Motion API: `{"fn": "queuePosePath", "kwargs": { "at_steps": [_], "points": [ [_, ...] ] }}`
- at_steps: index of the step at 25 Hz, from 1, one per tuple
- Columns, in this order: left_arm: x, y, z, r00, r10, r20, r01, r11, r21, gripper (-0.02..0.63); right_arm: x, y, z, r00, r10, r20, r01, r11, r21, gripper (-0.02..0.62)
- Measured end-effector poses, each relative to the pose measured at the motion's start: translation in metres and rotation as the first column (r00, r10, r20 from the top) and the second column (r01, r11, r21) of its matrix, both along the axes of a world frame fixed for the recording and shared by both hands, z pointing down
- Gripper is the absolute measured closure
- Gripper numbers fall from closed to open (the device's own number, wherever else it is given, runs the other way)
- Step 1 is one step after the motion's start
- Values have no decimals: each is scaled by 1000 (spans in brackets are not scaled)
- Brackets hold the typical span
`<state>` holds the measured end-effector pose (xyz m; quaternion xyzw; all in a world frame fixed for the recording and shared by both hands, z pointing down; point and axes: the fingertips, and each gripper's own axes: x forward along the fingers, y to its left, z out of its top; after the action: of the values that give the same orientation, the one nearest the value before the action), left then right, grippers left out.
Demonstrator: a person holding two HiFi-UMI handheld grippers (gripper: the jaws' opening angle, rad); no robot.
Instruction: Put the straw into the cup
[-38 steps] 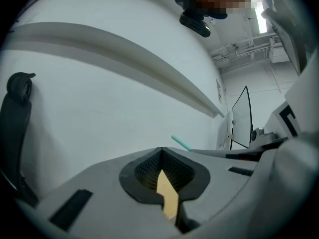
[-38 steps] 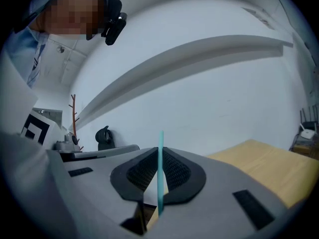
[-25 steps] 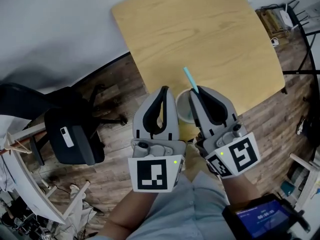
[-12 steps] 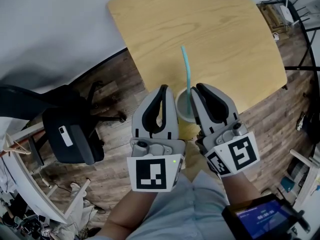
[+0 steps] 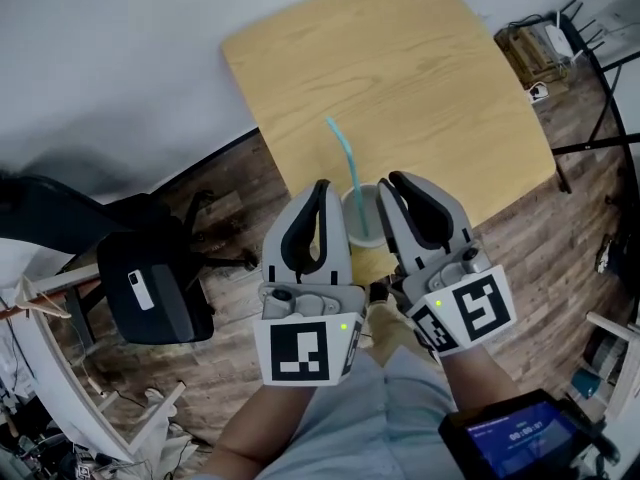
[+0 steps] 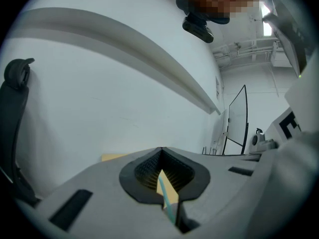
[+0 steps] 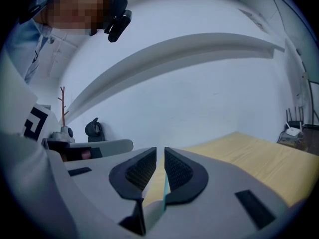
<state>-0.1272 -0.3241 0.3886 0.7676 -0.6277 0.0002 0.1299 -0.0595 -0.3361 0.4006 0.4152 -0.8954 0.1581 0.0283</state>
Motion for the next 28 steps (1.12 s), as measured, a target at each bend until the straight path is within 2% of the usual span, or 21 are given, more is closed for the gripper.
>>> {"fn": "queuePosePath", "kwargs": {
  "at_steps": [5, 14, 21, 28],
  "points": [
    [8, 18, -53, 999, 1, 36, -5, 993, 115, 607, 3, 15, -63, 999, -16, 37, 11, 992, 126, 565],
    [25, 56, -136, 996, -33, 89, 6, 959, 285, 607, 12, 51, -147, 997, -47, 53, 30, 955, 296, 595],
    [45, 71, -169, 994, -43, 101, 4, 933, 359, 607, 27, 67, -182, 996, -70, 53, 45, 924, 379, 595],
    [60, 83, -187, 992, -51, 117, 0, 919, 395, 607, 38, 79, -197, 995, -84, 54, 54, 909, 412, 597]
  ]
}}
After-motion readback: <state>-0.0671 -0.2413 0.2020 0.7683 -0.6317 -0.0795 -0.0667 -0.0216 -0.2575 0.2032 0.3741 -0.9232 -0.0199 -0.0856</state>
